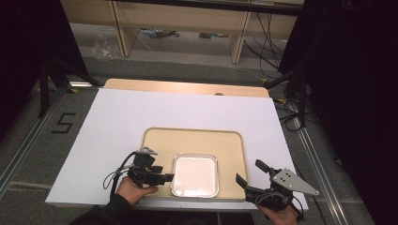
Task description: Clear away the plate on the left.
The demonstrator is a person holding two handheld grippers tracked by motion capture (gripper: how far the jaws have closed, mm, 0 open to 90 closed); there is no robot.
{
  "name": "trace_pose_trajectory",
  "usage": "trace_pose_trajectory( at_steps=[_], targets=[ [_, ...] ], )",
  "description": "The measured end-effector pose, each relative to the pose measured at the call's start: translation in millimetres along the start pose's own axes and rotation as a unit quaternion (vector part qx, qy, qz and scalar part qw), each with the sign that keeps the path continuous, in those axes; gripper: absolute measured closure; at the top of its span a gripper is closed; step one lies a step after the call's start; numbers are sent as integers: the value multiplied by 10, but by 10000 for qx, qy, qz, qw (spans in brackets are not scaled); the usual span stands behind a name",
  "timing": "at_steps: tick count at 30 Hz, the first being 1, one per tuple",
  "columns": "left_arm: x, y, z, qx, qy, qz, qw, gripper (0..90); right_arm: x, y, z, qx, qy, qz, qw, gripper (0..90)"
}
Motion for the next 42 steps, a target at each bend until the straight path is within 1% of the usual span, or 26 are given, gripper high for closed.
trace_pose_trajectory(
  at_steps=[1, 2, 3, 5, 6, 7, 8, 9, 11, 12, 15, 17, 19, 20, 21, 24, 25, 28, 29, 30, 31, 35, 36, 37, 38, 42],
  targets=[
    [44, 15, 26, -39, 31, -110, 9999, 351, 2, -17, 30, -172, 89, 89, 9998, 151],
    [64, 29, 46, -56, 65, -212, 9997, 343, 4, 0, 8, -41, 49, 10, 10000, 151],
    [64, 29, 46, -56, 65, -212, 9997, 326, 4, 0, 8, -41, 49, 10, 10000, 151],
    [147, 78, 109, 52, 162, -537, 9984, 290, 1, -4, 15, -73, 74, 16, 9999, 151],
    [147, 78, 109, 52, 162, -537, 9984, 277, 0, -1, 14, -72, 62, -7, 10000, 151],
    [179, 97, 125, 22, 198, -680, 9975, 277, 0, -1, 14, -72, 62, -7, 10000, 151],
    [233, 121, 154, -34, 334, -821, 9961, 232, 1, -14, 32, -173, 108, 60, 9998, 151],
    [252, 129, 162, -82, 362, -872, 9955, 219, 1, -5, 15, -70, 75, 18, 9999, 151],
    [276, 139, 170, -107, 415, -943, 9946, 197, -1, -1, 17, -81, 83, -8, 9999, 151],
    [330, 153, 178, -176, 477, -1062, 9931, 189, -1, -12, 33, -174, 111, 44, 9998, 151],
    [402, 176, 189, -271, 595, -1306, 9893, 183, 0, -15, 33, -171, 108, 61, 9998, 151],
    [423, 183, 188, -280, 616, -1366, 9883, 176, 0, -13, 35, -175, 117, 51, 9998, 151],
    [496, 194, 189, -390, 684, -1545, 9848, 176, -13, -14, 42, -222, 126, 1, 9997, 151],
    [496, 194, 189, -390, 684, -1545, 9848, 177, 2, -15, 35, -176, 114, 63, 9998, 151],
    [537, 195, 184, -473, 686, -1608, 9835, 176, 2, -11, 32, -157, 118, 44, 9998, 151],
    [562, 198, 185, -471, 731, -1682, 9819, 170, 5, -22, 36, -206, 89, 109, 9997, 151],
    [589, 190, 197, -430, 811, -1700, 9812, 170, 0, -7, 21, -88, 80, 26, 9999, 151],
    [615, 187, 214, -479, 834, -1734, 9801, 165, 7, -11, 7, -24, 9, 90, 10000, 151],
    [638, 182, 222, -437, 853, -1773, 9795, 164, 1, -28, 48, -258, 110, 124, 9995, 151],
    [638, 182, 222, -437, 853, -1773, 9795, 162, 13, -10, 12, -28, 53, 103, 9999, 151],
    [652, 180, 223, -369, 866, -1817, 9788, 162, 13, -10, 12, -28, 53, 103, 9999, 151],
    [696, 182, 241, -435, 881, -1895, 9770, 154, 7, -10, 9, -8, 19, 87, 10000, 151],
    [722, 184, 242, -452, 893, -1966, 9754, 154, 3, -21, 35, -166, 94, 111, 9998, 151],
    [738, 184, 241, -477, 912, -2002, 9743, 153, 11, -12, 6, -12, 3, 113, 9999, 151],
    [751, 186, 232, -492, 894, -2050, 9734, 153, 3, -22, 33, -157, 81, 114, 9998, 151],
    [782, 180, 205, -631, 941, -2101, 9711, 154, 8, -10, 11, -21, 26, 84, 10000, 151]
  ],
)
Point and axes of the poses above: each handheld gripper's, and its own axes: x roughly backward along the jaws, y roughly out of its top, z roughly to its left, the point moved 7 cm from there along -x, roughly forward along the jaws, and after that the axes turned 14 degrees about -x, right-handed, at the moved point
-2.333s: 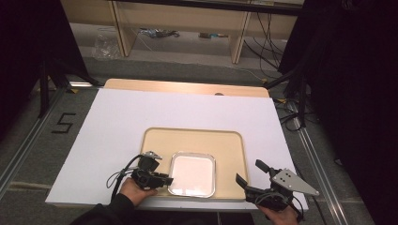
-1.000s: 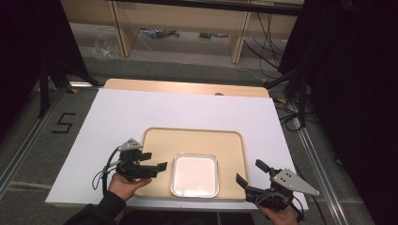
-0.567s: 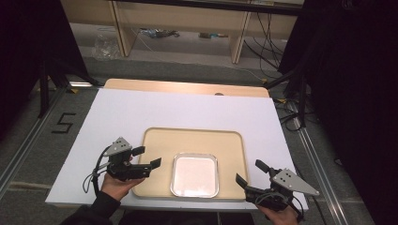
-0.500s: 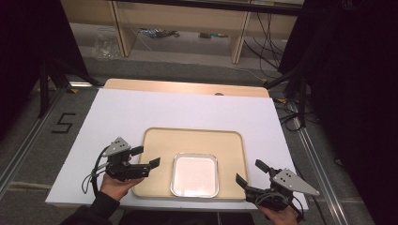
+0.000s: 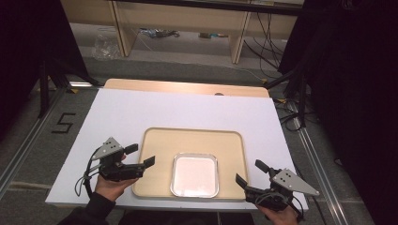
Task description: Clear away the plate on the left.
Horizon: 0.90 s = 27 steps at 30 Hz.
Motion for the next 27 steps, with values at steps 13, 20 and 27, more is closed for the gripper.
trace_pose_trajectory(
  at_steps=[13, 20, 27],
  targets=[
    [105, 36, -154, -299, -49, -204, 9993, 154, -1, 0, -2, 3, -13, -1, 10000, 151],
    [168, 50, -151, -414, -9, -306, 9987, 153, -1, -1, 5, -22, 14, 0, 10000, 151],
    [231, 43, -113, -450, 124, -336, 9983, 154, 1, 4, -10, 57, -29, -8, 10000, 151]
  ],
)
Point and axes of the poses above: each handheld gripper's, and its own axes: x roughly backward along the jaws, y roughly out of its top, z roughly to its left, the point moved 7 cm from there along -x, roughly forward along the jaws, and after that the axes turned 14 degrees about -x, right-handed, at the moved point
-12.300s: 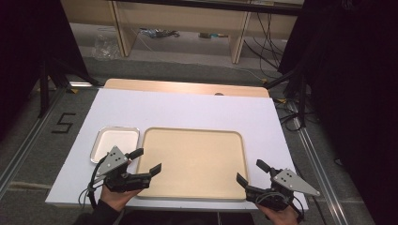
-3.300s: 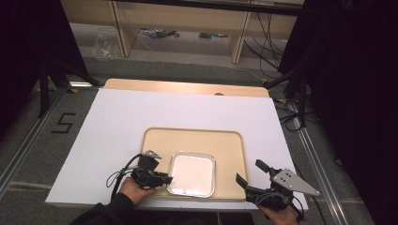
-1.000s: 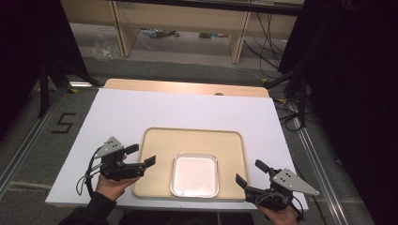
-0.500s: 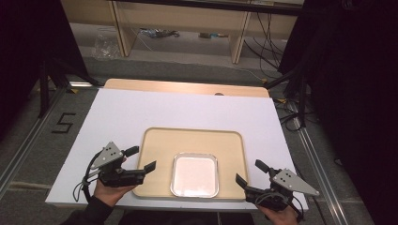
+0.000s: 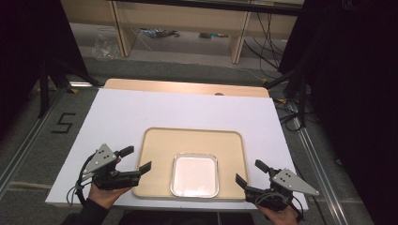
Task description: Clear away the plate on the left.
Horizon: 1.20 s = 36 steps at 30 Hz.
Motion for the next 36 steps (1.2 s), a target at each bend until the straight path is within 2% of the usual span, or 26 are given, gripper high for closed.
trace_pose_trajectory(
  at_steps=[2, 3, 4, 5, 7, 9, 10, 18, 19, 22, 23, 25, 28, 29, 36],
  targets=[
    [8, 0, 0, -15, -6, -21, 10000, 153, -2, -2, 9, -47, 28, -6, 10000, 151],
    [22, -2, 2, -13, 29, -11, 10000, 154, -4, -20, 39, -246, 83, 64, 9996, 151],
    [32, -3, 4, -26, 31, -17, 10000, 154, -4, -20, 39, -246, 83, 64, 9996, 151],
    [51, -3, 4, -18, 43, -38, 10000, 154, 1, -2, 5, -29, 11, 12, 10000, 151],
    [66, -3, 4, -43, 41, -63, 10000, 154, -1, -4, 15, -81, 46, 7, 10000, 151],
    [80, -9, -6, -35, 66, -70, 9999, 154, 0, -1, 4, -7, 8, 2, 10000, 151],
    [83, -15, -15, -57, 65, -65, 9999, 155, -2, -4, 15, -69, 39, 0, 10000, 151],
    [94, -42, -110, -150, -15, 2, 9999, 154, 2, -8, 12, -62, 18, 34, 10000, 151],
    [111, -53, -108, -239, -36, 68, 9997, 154, 0, -5, 9, -40, 11, 15, 10000, 151],
    [135, -61, -125, -251, -64, 68, 9996, 154, -1, -3, 5, -24, 0, 3, 10000, 151],
    [142, -64, -133, -172, -22, 34, 9998, 154, 2, -7, 14, -67, 27, 26, 10000, 151],
    [179, -80, -132, -271, -36, 92, 9996, 154, -1, -3, 6, -24, -1, 5, 10000, 151],
    [190, -88, -138, -191, 0, 86, 9998, 154, 1, -7, 14, -63, 21, 25, 10000, 151],
    [206, -95, -136, -270, -29, 102, 9996, 154, -3, -5, 10, -33, 10, 8, 10000, 151],
    [219, -134, -166, -296, -64, 211, 9993, 155, -1, -10, 18, -65, 41, 37, 10000, 151]
  ],
)
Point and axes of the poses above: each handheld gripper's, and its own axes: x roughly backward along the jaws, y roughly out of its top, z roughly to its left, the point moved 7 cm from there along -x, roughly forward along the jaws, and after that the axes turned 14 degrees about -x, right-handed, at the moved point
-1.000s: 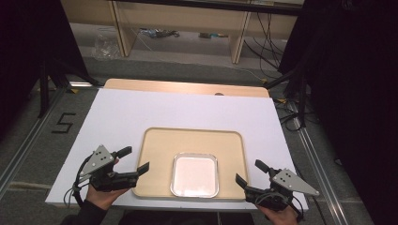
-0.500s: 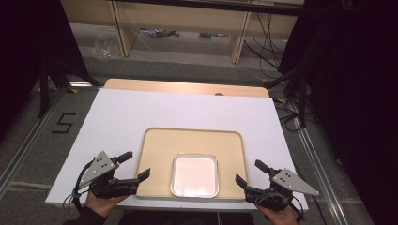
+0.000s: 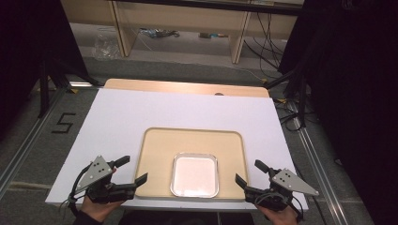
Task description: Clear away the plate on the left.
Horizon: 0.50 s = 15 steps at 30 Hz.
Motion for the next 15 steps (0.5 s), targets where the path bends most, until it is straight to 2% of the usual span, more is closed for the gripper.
trace_pose_trajectory(
  at_steps=[1, 4, 6, 8, 9, 10, 12, 14, 15],
  targets=[
    [-1, -4, -12, 59, 15, 4, 10000, 155, 0, 0, -1, 1, -1, 3, 10000, 151],
    [14, -10, -24, -69, -26, 33, 10000, 155, 1, -1, -1, 3, 2, 6, 10000, 151],
    [24, -13, -40, 2, -17, 40, 10000, 155, 2, -4, 0, 3, 5, 27, 10000, 151],
    [36, -15, -39, -91, -20, 43, 9999, 155, 3, -3, 2, 8, 11, 25, 10000, 151],
    [48, -19, -55, -4, 8, 43, 10000, 155, 2, -4, 2, 14, 14, 30, 10000, 151],
    [53, -17, -53, -93, -22, 41, 9999, 155, 0, -17, 26, -129, 35, 54, 9999, 151],
    [59, -20, -59, -101, -26, 49, 9999, 155, -6, -12, 22, -43, 81, 58, 9999, 151],
    [67, -27, -83, -47, -16, 61, 10000, 155, -7, -17, 29, -125, 90, 73, 9999, 151],
    [72, -27, -82, -131, -40, 68, 9999, 155, -7, -18, 30, -123, 99, 81, 9998, 151]
  ],
)
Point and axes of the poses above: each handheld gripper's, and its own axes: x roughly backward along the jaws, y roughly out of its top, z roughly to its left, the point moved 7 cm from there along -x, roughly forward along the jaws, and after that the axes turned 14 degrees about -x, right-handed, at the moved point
